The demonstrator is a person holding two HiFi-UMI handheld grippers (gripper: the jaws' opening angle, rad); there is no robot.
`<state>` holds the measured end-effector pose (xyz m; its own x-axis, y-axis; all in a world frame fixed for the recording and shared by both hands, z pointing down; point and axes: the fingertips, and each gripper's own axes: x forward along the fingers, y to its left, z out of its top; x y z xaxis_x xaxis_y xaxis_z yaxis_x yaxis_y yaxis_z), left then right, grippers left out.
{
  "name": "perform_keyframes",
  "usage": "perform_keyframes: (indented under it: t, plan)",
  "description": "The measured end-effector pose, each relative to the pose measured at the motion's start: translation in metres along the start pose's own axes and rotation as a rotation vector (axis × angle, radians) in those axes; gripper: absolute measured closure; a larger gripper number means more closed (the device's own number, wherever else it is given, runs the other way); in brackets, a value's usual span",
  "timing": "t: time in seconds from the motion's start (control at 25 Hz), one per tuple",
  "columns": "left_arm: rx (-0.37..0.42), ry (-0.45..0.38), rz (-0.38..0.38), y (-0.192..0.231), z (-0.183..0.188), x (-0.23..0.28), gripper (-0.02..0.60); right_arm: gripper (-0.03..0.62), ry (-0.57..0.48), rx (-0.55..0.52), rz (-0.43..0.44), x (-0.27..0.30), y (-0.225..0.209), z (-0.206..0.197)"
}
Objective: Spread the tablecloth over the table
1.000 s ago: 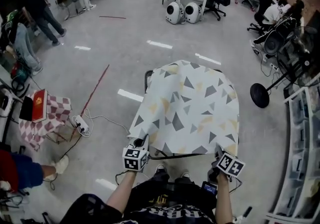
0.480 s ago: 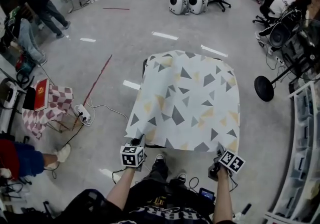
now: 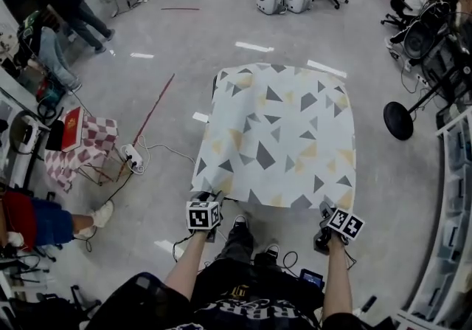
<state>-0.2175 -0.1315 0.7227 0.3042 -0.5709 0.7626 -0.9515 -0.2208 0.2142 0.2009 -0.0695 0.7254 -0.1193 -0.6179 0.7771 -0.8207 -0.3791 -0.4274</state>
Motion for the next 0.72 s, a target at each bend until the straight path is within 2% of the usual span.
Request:
perform_keyframes:
  t: [0.08, 0.16, 0.4, 0.52, 0.72]
  plan:
    - [-0.027, 0.000, -0.005, -0.008, -0.009, -0.007, 0.380, 0.376, 0.005, 0.003, 0.003, -0.007, -0.006, -0.008]
    - [-0.031, -0.013, -0.010, -0.015, -0.018, -0.013, 0.378, 0.398, -0.001, 0.004, 0.017, -0.013, -0.011, -0.012]
    - [0.068, -0.053, -0.055, -0.048, -0.024, -0.033, 0.379, 0.427, -0.028, -0.029, 0.086, -0.033, -0.001, -0.012]
    - [0.098, -0.106, -0.114, -0.074, -0.016, -0.049, 0.380, 0.442, -0.043, -0.067, 0.141, -0.046, 0.015, -0.011]
    - [0.193, -0.211, -0.218, -0.119, 0.007, -0.087, 0.393, 0.471, -0.085, -0.172, 0.248, -0.077, 0.053, -0.006]
